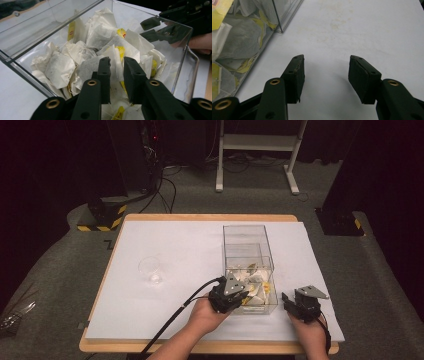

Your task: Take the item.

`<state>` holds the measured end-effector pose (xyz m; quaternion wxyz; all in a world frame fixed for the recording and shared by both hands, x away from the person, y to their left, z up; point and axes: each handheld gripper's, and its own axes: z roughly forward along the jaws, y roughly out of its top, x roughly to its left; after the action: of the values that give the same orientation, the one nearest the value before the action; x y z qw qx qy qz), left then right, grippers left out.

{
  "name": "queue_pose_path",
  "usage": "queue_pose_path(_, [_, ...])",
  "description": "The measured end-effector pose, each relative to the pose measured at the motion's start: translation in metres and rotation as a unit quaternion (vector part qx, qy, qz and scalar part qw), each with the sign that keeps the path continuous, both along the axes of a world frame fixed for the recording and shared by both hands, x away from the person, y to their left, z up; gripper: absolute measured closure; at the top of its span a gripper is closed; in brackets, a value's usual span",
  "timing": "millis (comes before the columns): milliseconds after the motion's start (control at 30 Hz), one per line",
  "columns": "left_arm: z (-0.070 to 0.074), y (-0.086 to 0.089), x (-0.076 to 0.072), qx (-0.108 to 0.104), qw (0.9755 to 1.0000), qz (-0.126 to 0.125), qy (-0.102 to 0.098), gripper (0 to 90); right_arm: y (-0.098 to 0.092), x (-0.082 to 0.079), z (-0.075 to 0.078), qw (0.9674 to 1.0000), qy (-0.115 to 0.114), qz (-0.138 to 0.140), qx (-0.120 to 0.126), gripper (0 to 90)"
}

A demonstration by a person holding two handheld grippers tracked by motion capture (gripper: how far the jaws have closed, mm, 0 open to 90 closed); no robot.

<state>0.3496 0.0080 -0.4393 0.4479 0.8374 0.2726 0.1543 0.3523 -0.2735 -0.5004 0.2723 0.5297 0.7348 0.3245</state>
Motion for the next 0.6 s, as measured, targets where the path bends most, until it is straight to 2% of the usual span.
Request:
queue_pose_path(267, [0.001,0.001,-0.001,-0.010,1.0000,-0.002,0.001,88.6,0.000,0.000,0.000,1.0000,-0.001,0.000,0.000,47.1])
queue_pose_path(367, [0.002,0.005,-0.001,-0.022,0.9998,0.001,0.005,89.7,0.000,0.000,0.000,1.0000,-0.002,-0.001,0.001,47.0])
queue_pose_path(600, [0.008,0.014,-0.001,-0.047,0.9988,0.011,-0.009,90.0,0.000,0.000,0.000,1.0000,-0.001,-0.001,0.001,47.1])
